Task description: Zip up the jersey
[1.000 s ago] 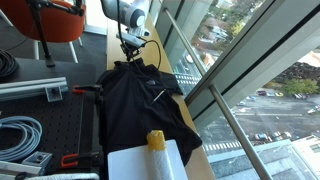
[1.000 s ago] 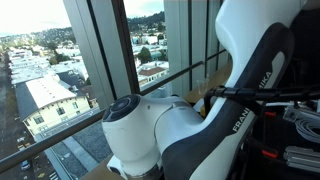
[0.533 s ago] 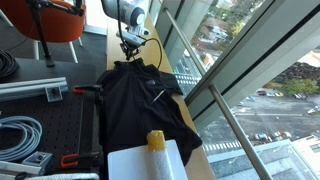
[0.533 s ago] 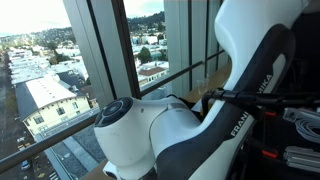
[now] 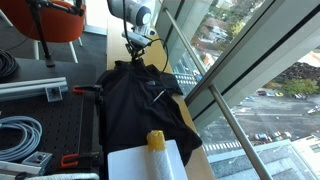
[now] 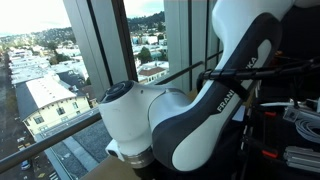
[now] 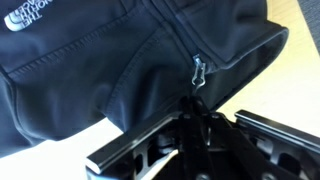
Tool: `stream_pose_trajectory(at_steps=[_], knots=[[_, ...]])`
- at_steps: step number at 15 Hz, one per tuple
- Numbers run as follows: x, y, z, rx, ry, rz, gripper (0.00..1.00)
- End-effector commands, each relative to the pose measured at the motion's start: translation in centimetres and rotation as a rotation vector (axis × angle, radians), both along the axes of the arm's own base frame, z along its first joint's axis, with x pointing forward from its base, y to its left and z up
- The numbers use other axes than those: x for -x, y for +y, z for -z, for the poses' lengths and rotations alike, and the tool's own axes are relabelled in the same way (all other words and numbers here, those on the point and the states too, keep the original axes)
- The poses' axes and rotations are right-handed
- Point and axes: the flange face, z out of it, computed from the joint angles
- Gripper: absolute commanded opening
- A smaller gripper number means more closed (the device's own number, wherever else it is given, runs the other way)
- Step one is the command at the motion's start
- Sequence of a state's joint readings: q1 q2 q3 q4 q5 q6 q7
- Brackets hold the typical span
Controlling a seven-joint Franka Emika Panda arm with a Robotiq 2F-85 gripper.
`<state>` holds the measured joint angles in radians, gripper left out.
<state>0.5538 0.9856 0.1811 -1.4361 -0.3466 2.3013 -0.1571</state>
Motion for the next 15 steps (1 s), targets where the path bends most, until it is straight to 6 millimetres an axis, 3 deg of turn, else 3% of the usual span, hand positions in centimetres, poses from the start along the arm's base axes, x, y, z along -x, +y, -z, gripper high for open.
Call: stream_pose_trajectory(at_steps=[1, 7, 13, 15], knots=[[0.4, -2.7, -1.7, 0.017, 0.024, 0.004, 0.02], [2.6, -5.8, -1.6, 0.044, 0.069, -0.009, 0.02], [4.1, -5.2, -2.1, 0.036, 0.080, -0.052, 0.02], [3.7, -6.1, -1.7, 0.045, 0.084, -0.049, 0.02]])
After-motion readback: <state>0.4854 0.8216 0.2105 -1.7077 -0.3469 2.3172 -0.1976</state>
